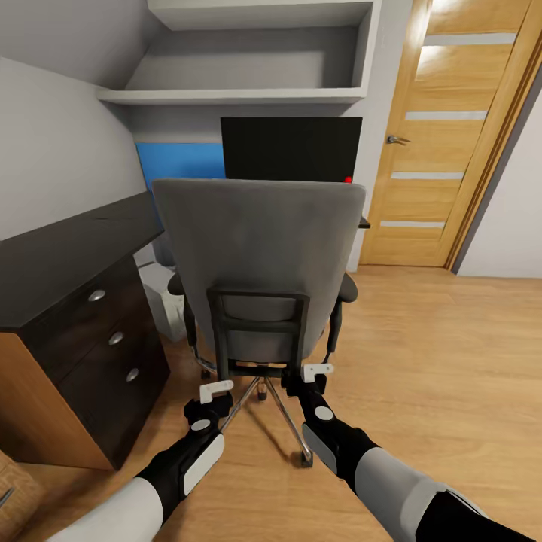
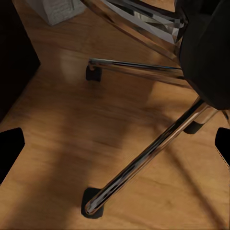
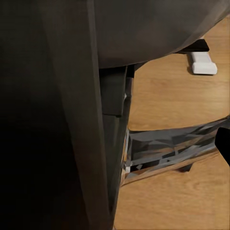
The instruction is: In the bedroom, organize the workspace by keeping the computer under the desk, ensuring the monitor is on the desk, placing the keyboard on the desk next to the monitor, placing the mouse on the desk next to the keyboard, moving the folder from the swivel chair onto the desk next to the mouse, stacking the notebook on top of the folder with the pen on top of the notebook, and positioning the swivel chair next to the desk.
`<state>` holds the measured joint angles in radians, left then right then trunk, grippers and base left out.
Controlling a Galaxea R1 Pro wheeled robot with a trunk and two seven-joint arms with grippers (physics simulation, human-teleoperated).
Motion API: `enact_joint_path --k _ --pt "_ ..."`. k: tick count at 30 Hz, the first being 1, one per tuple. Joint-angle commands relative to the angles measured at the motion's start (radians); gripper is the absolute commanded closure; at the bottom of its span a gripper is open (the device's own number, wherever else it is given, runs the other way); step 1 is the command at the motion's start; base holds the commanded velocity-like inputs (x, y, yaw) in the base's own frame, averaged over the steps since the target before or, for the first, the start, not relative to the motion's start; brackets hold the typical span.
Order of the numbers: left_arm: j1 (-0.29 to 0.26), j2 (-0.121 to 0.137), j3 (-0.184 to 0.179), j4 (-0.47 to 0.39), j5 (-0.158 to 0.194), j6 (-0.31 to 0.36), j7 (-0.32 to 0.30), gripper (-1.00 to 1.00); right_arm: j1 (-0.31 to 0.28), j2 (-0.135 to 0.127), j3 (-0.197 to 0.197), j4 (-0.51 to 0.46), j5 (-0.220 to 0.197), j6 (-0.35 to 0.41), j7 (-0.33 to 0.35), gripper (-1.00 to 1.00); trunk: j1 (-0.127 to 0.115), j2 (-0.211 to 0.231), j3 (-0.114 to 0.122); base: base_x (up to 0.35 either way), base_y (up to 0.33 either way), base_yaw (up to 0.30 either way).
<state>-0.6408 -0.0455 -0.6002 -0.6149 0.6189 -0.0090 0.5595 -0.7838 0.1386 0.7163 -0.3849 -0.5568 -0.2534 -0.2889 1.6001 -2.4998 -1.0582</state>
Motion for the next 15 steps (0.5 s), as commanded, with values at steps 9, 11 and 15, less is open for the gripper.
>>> enact_joint_path --k 9,11,15 --pt "-0.002 0.002 -0.006 -0.002 -0.004 -0.001 0.008 -1.0 -0.002 -0.002 0.006 0.0 -0.008 -0.006 -0.007 -1.0 0.0 0.0 -0.001 0.329 0.0 0.0" --pt "-0.001 0.003 -0.006 -0.002 -0.004 -0.001 0.008 -1.0 -0.002 -0.002 0.006 0.0 -0.008 -0.006 -0.007 -1.0 0.0 0.0 -0.001 0.329 0.0 0.0" --pt "-0.001 0.003 -0.006 -0.002 -0.004 -0.001 0.008 -1.0 -0.002 -0.001 0.006 0.0 -0.008 -0.006 -0.007 -1.0 0.0 0.0 -0.001 0.329 0.0 0.0"
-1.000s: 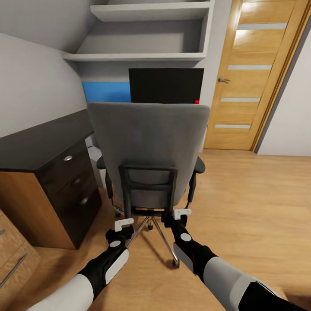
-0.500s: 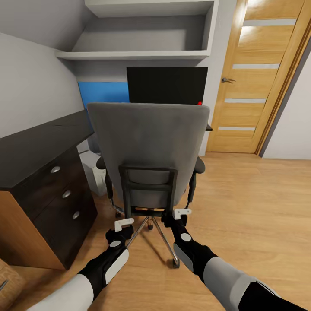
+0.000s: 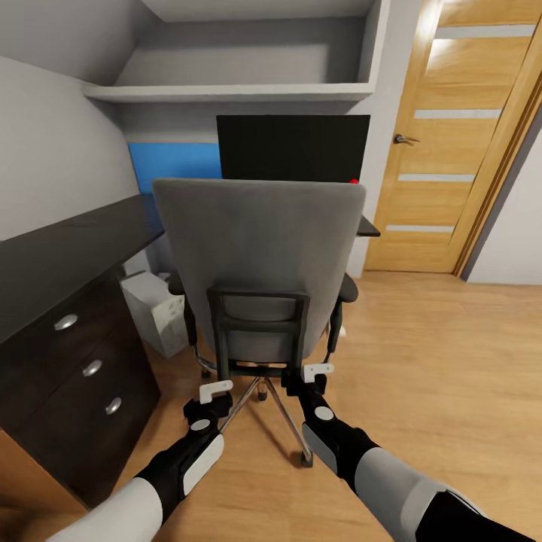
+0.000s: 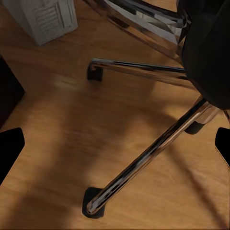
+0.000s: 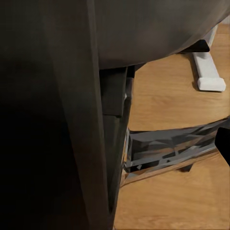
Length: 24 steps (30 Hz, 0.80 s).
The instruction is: In the bedroom, organize the workspace by keeping the computer under the desk, ensuring the monitor is on the desk, placing the keyboard on the desk next to the monitor, placing the mouse on the desk next to the keyboard, moving the folder from the swivel chair onto the desk next to the mouse, stacking the notebook on top of the folder with the pen on top of the notebook, and positioning the swivel chair next to the desk.
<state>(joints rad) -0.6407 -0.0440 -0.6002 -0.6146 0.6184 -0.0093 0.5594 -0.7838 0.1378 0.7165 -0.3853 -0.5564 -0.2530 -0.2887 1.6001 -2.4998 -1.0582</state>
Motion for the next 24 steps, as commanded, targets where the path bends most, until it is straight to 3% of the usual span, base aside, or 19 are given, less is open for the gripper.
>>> enact_joint_path --k 1,24 --pt "-0.002 0.001 -0.006 -0.002 -0.003 -0.001 0.008 -1.0 -0.002 -0.001 0.006 0.0 -0.008 -0.006 -0.007 -1.0 0.0 0.0 -0.001 0.329 0.0 0.0" --pt "-0.001 0.001 -0.006 -0.002 0.0 0.0 0.008 -1.0 -0.002 -0.001 0.006 0.001 -0.008 -0.006 -0.007 -1.0 0.0 0.0 -0.001 0.329 -0.047 0.0"
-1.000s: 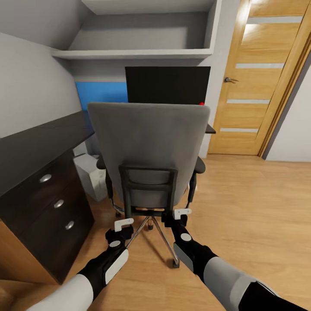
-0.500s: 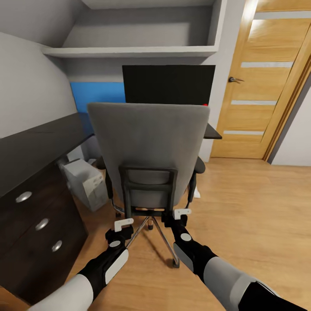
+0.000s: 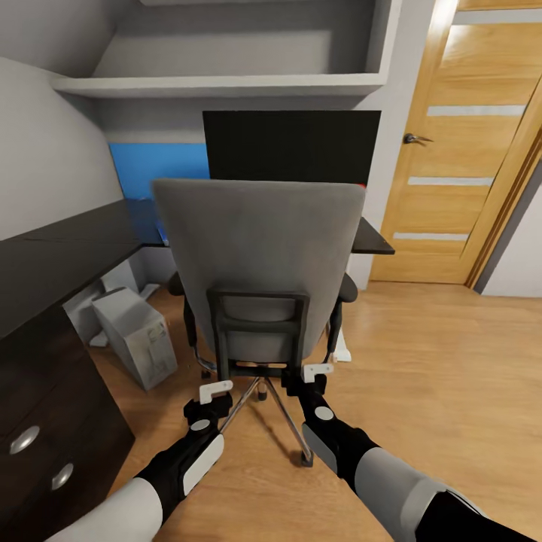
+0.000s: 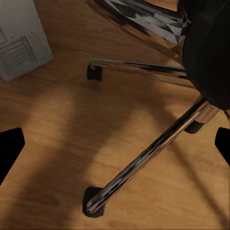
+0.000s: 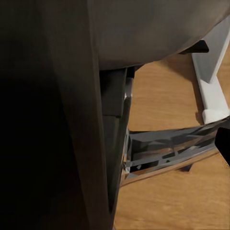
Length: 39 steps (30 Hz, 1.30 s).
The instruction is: In the bedroom, organize the workspace by keeping the computer under the desk, ensuring the monitor is on the desk, placing the keyboard on the desk next to the monitor, placing the mouse on the desk next to the keyboard, moving the folder from the swivel chair onto the desk next to the mouse, stacking the notebook on top of the folder with the pen on top of the notebook, and positioning the swivel chair next to the desk.
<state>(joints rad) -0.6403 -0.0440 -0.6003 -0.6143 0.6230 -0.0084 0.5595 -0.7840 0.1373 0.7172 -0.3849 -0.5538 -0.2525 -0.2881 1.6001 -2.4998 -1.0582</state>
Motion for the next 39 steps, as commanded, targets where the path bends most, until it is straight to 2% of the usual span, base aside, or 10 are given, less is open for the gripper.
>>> enact_joint_path --k 1,6,21,39 --pt "-0.002 0.001 -0.006 -0.002 -0.005 -0.001 0.008 -1.0 -0.001 -0.001 0.005 0.001 -0.011 -0.006 -0.008 -1.0 0.0 0.0 -0.001 0.297 -0.046 0.0" --pt "-0.002 0.001 -0.005 -0.002 -0.003 -0.002 0.009 -1.0 -0.001 0.001 0.005 0.001 -0.011 -0.005 -0.008 -1.0 0.0 0.0 -0.001 0.146 -0.013 0.0" --pt "-0.002 0.001 -0.006 -0.002 -0.003 -0.002 0.009 -1.0 -0.001 0.001 0.005 0.001 -0.011 -0.005 -0.008 -1.0 0.0 0.0 -0.001 0.0 0.0 0.0" --pt "-0.002 0.002 -0.003 -0.002 0.0 -0.002 0.008 -1.0 -0.001 0.001 0.005 0.001 -0.012 -0.005 -0.008 -1.0 0.0 0.0 -0.001 -0.309 0.0 0.0"
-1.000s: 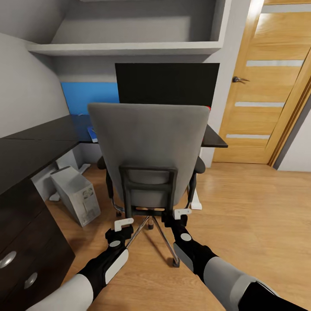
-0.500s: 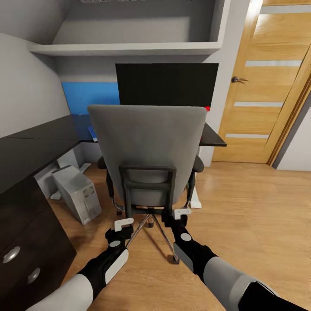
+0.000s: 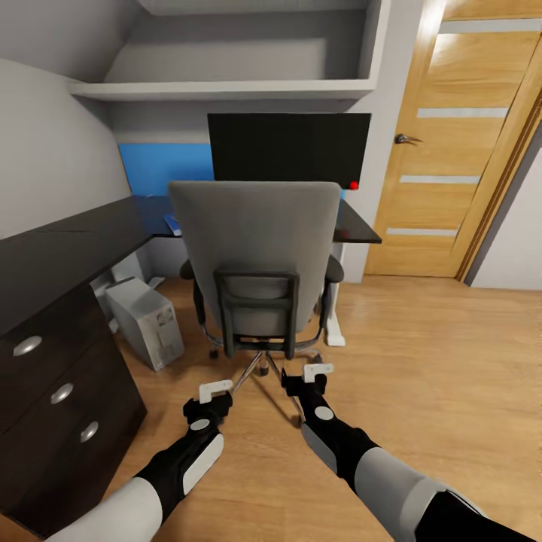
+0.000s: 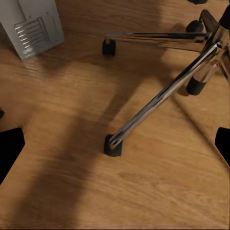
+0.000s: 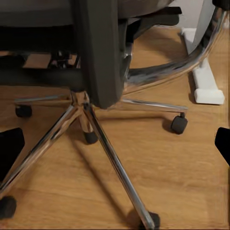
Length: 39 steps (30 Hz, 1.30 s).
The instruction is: In the bedroom, organize the workspace by keeping the computer under the desk, ensuring the monitor is on the desk, placing the keyboard on the desk next to the monitor, placing the mouse on the desk next to the keyboard, moving the folder from the swivel chair onto the desk next to the mouse, stacking the notebook on top of the folder with the pen on top of the notebook, and positioning the swivel chair next to the desk.
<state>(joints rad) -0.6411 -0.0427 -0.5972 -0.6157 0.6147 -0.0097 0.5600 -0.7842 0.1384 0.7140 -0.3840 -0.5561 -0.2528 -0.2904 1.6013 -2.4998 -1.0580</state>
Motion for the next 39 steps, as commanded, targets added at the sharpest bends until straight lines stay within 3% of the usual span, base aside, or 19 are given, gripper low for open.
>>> enact_joint_path --k 1,18,22,26,30,31,34,35,39 --pt "-0.001 0.001 -0.006 -0.001 0.008 -0.001 0.008 -1.0 -0.001 0.0 0.009 0.001 -0.009 -0.005 -0.006 -1.0 -0.001 0.0 -0.001 -0.337 0.0 0.0" --pt "-0.002 0.0 -0.008 0.019 0.009 -0.001 0.008 -1.0 0.001 -0.003 0.007 0.004 -0.011 -0.005 -0.007 -1.0 -0.001 0.0 -0.001 -0.309 -0.007 0.0" --pt "0.011 0.0 -0.008 0.062 0.009 -0.002 0.008 -1.0 0.042 -0.005 0.006 0.025 -0.013 -0.005 -0.01 -1.0 -0.001 0.0 0.003 -0.037 -0.004 0.0" --pt "0.022 0.001 -0.006 0.138 0.02 -0.01 0.008 -1.0 0.092 -0.006 0.005 0.038 -0.015 -0.006 -0.014 -1.0 -0.017 0.028 0.016 -0.01 -0.001 0.0" --pt "0.024 0.0 -0.007 0.201 0.044 -0.062 0.007 -1.0 0.121 -0.006 0.004 0.042 -0.016 -0.007 -0.019 -1.0 -0.032 0.056 0.028 -0.002 0.0 0.0" --pt "0.024 -0.002 -0.008 0.31 0.054 -0.116 0.006 -1.0 0.171 -0.027 0.002 0.067 -0.016 -0.019 -0.018 -1.0 -0.036 0.063 0.031 0.0 0.0 0.0" --pt "0.025 -0.004 -0.008 0.358 0.056 -0.144 -0.004 -1.0 0.178 -0.034 0.004 0.135 -0.016 -0.096 -0.017 -1.0 -0.047 0.084 0.041 0.0 0.0 0.0" --pt "0.025 -0.008 -0.009 0.411 0.059 -0.219 -0.028 -1.0 0.181 -0.033 0.006 0.236 -0.016 -0.225 -0.016 -1.0 -0.051 0.091 0.045 0.0 0.0 0.0" --pt "0.026 -0.029 -0.007 0.468 0.061 -0.26 -0.037 -1.0 0.192 -0.031 0.007 0.293 -0.016 -0.295 -0.015 -1.0 -0.066 0.119 0.063 0.0 0.0 0.0"
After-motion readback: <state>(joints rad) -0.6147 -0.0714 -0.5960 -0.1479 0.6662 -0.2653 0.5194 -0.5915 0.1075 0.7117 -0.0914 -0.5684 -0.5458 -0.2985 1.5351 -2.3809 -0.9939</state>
